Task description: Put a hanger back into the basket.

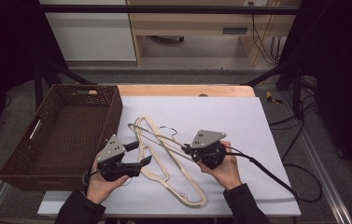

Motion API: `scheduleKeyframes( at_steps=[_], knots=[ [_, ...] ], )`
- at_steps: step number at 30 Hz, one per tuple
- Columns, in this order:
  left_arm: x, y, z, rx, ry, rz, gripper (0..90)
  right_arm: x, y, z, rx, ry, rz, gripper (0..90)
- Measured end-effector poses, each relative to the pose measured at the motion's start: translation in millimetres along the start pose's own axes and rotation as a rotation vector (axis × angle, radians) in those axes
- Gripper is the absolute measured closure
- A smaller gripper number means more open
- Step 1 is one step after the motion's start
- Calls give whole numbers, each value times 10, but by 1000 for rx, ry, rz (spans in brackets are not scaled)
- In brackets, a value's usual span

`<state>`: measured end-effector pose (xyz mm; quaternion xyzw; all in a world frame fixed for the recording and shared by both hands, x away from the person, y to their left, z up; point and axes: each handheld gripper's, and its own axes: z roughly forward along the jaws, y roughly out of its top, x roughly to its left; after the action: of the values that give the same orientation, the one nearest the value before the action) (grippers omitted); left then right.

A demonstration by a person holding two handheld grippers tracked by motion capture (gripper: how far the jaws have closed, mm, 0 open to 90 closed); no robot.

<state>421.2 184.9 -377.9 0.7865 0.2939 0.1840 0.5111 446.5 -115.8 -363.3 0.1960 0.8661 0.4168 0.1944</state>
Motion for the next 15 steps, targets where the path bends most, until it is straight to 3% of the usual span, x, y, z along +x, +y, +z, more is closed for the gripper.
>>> scheduleKeyframes(
  at_steps=[4,8,13,15],
  knots=[
    [-14,63,-80,0,-23,24,255,-4,22,-157,-33,92,1,867],
    [-39,101,-122,17,-58,48,229,43,-31,-185,-39,181,-12,867],
    [-109,80,-48,91,-124,97,235,102,-110,-130,-21,270,-31,866],
    [-139,68,-6,121,-149,110,294,134,-148,-91,-17,320,-48,866]
  ],
)
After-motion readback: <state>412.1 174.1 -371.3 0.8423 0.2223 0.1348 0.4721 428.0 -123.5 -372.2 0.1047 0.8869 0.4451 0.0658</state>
